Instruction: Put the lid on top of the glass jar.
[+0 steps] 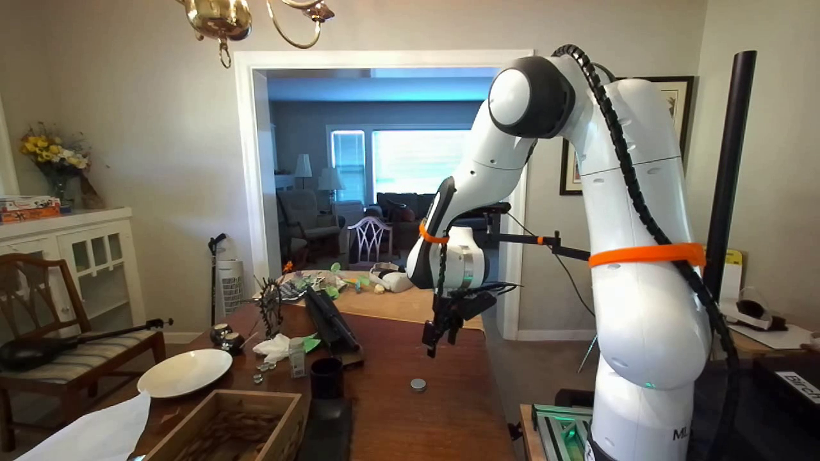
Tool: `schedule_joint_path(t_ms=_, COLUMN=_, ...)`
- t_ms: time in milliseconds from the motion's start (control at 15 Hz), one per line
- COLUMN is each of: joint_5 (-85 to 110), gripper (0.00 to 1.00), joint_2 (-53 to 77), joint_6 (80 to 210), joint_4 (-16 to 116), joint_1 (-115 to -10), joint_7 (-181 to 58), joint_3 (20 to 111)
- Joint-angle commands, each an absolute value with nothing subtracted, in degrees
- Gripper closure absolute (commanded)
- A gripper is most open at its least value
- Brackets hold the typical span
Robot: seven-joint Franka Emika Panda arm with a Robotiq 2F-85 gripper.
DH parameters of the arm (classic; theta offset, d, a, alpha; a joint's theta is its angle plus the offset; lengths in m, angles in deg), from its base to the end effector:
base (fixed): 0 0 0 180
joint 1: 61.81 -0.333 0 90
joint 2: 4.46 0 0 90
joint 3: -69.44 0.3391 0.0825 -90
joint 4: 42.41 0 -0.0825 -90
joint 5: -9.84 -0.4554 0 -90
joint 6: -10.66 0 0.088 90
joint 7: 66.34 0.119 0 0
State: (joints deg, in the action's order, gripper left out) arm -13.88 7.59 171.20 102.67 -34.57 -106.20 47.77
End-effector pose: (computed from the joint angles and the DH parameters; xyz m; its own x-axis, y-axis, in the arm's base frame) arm 0.3072 -0.3941 0.1540 0.8554 -0.5056 0.1126 -0.5063 -0.8620 -0.0240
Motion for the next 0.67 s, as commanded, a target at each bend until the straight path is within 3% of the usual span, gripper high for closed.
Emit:
schedule_joint_path(t_ms=0, joint_5=-14.32, gripper=0.00, joint_2=8.05, joint_6=171.29, joint_4=102.28, joint_1=-34.57, joint_7=-106.15, joint_3=47.97)
schedule_joint_path(t_ms=600, joint_5=-14.62, gripper=0.00, joint_2=8.68, joint_6=171.29, joint_4=101.54, joint_1=-34.57, joint_7=-106.08, joint_3=48.25)
